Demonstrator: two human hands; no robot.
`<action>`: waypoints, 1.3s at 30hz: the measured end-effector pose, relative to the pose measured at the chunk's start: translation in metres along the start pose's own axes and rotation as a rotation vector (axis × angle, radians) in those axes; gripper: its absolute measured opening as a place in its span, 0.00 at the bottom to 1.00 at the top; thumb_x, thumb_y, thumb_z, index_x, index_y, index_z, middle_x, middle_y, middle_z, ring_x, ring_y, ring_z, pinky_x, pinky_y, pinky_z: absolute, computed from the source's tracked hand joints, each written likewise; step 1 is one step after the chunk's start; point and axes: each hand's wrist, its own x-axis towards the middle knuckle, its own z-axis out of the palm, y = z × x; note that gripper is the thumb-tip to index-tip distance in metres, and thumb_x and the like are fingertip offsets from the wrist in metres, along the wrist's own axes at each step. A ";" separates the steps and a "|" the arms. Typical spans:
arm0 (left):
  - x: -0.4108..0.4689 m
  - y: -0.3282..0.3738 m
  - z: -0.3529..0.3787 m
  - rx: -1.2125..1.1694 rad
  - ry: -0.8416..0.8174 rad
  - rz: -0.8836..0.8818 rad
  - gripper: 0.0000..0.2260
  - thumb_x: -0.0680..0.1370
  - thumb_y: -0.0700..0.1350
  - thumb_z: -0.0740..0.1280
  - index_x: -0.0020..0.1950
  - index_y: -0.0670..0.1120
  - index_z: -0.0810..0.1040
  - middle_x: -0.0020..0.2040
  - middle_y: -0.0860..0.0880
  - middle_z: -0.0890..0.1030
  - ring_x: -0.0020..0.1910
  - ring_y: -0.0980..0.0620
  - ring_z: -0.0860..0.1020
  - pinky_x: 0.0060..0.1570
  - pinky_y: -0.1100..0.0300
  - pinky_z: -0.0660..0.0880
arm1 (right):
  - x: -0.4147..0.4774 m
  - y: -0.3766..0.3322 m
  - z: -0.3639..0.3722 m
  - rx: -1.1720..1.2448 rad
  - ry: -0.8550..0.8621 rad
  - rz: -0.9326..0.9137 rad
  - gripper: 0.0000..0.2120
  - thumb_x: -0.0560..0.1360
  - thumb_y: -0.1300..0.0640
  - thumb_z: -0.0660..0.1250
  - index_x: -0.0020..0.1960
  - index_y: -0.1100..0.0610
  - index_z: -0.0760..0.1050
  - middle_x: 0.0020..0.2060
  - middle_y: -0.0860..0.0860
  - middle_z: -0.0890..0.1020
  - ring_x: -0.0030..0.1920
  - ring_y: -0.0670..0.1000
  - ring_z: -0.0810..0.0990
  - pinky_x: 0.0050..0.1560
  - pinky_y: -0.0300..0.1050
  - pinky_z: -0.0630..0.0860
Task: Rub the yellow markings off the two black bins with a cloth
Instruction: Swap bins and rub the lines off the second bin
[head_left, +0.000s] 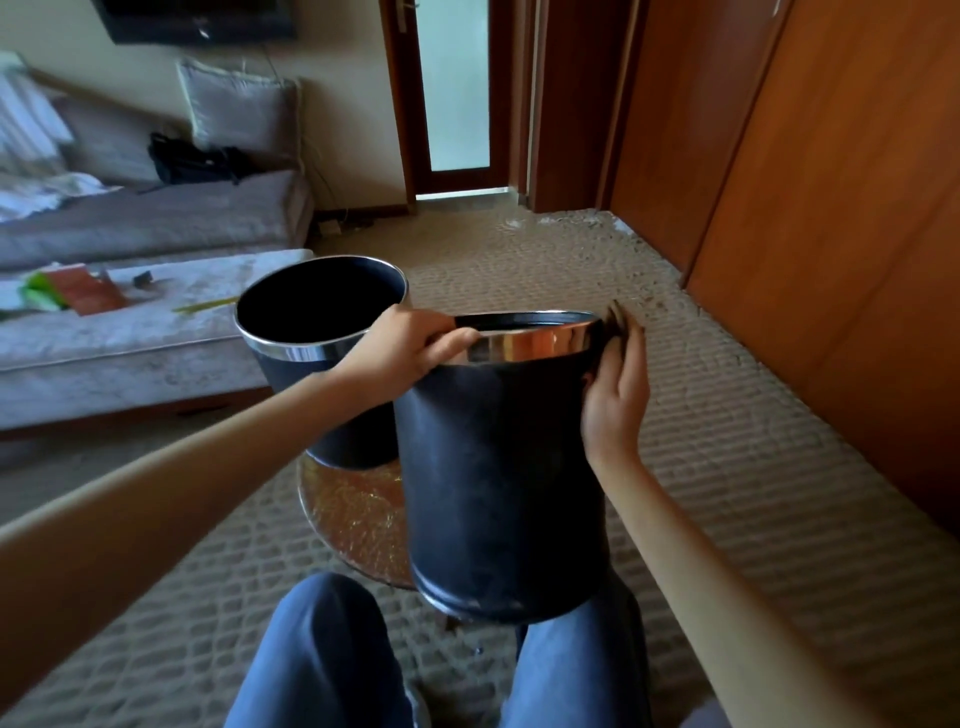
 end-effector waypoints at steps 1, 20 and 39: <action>-0.001 -0.005 0.002 -0.020 0.047 -0.061 0.27 0.77 0.69 0.56 0.31 0.48 0.69 0.26 0.52 0.68 0.26 0.56 0.68 0.31 0.59 0.64 | 0.001 -0.002 0.007 -0.041 -0.012 -0.037 0.18 0.84 0.60 0.54 0.72 0.61 0.69 0.68 0.51 0.75 0.69 0.45 0.72 0.69 0.34 0.67; 0.068 -0.010 0.023 -0.096 0.005 -0.247 0.25 0.81 0.63 0.59 0.30 0.48 0.65 0.28 0.52 0.69 0.37 0.48 0.71 0.53 0.48 0.67 | -0.082 0.020 -0.014 -0.886 -1.050 -1.409 0.20 0.80 0.62 0.57 0.70 0.56 0.73 0.66 0.48 0.78 0.77 0.58 0.62 0.78 0.61 0.50; 0.079 -0.019 0.026 -0.132 0.080 -0.314 0.27 0.80 0.61 0.63 0.28 0.47 0.64 0.26 0.51 0.64 0.35 0.50 0.66 0.45 0.55 0.60 | -0.099 0.023 -0.068 -0.689 -0.946 -1.185 0.18 0.80 0.61 0.56 0.66 0.54 0.78 0.58 0.51 0.73 0.48 0.54 0.70 0.47 0.52 0.71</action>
